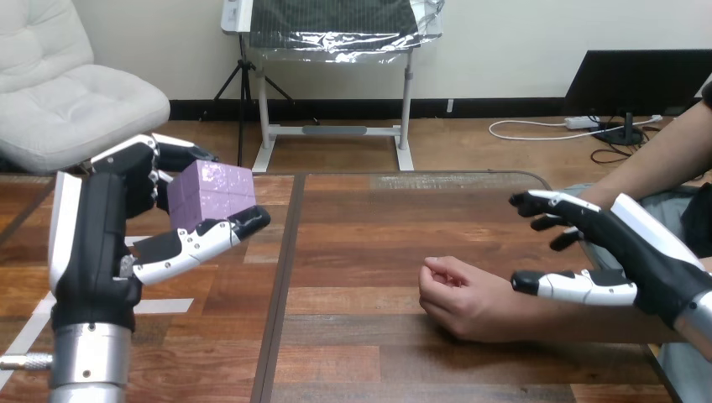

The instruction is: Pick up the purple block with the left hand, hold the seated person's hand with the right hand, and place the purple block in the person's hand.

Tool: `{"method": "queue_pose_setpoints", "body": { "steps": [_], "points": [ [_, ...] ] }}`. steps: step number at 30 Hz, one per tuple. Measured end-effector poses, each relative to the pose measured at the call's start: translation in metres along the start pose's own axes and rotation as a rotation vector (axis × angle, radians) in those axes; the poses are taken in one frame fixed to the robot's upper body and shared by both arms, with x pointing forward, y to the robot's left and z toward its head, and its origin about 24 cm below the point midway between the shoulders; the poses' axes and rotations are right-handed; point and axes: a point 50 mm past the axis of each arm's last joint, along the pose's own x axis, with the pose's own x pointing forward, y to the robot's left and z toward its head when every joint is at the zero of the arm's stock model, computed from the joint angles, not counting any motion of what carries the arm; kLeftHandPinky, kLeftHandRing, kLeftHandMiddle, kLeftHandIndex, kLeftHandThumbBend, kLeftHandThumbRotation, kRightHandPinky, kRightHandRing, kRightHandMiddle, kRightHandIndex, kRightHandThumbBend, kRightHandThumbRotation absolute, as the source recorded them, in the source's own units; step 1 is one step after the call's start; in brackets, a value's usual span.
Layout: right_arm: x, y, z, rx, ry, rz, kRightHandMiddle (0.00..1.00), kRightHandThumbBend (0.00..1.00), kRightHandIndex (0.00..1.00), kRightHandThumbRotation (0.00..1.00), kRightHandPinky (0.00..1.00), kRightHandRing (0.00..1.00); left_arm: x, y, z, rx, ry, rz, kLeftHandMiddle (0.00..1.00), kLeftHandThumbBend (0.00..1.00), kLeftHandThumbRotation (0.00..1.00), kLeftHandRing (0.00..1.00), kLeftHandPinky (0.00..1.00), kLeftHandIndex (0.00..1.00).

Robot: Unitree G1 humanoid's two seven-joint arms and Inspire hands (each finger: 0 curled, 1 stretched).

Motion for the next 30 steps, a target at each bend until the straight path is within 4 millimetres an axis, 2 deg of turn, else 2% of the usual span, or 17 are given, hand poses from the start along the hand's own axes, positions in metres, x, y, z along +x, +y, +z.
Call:
{"method": "queue_pose_setpoints", "body": {
  "steps": [18, 30],
  "points": [
    [-0.0026, 0.0013, -0.0089, -0.075, 0.067, 0.079, 0.9, 0.9, 0.9, 0.56, 0.74, 0.87, -0.0028, 0.0029, -0.0021, 0.007, 0.014, 0.008, 0.37, 0.52, 0.0, 0.31, 0.25, 0.39],
    [0.0016, 0.0004, -0.0096, -0.129, 0.078, 0.133, 0.89, 0.9, 0.89, 0.48, 0.84, 0.88, -0.0034, 0.0027, -0.0025, 0.006, 0.017, 0.004, 0.38, 0.53, 0.0, 0.33, 0.27, 0.39]
  ]
}}
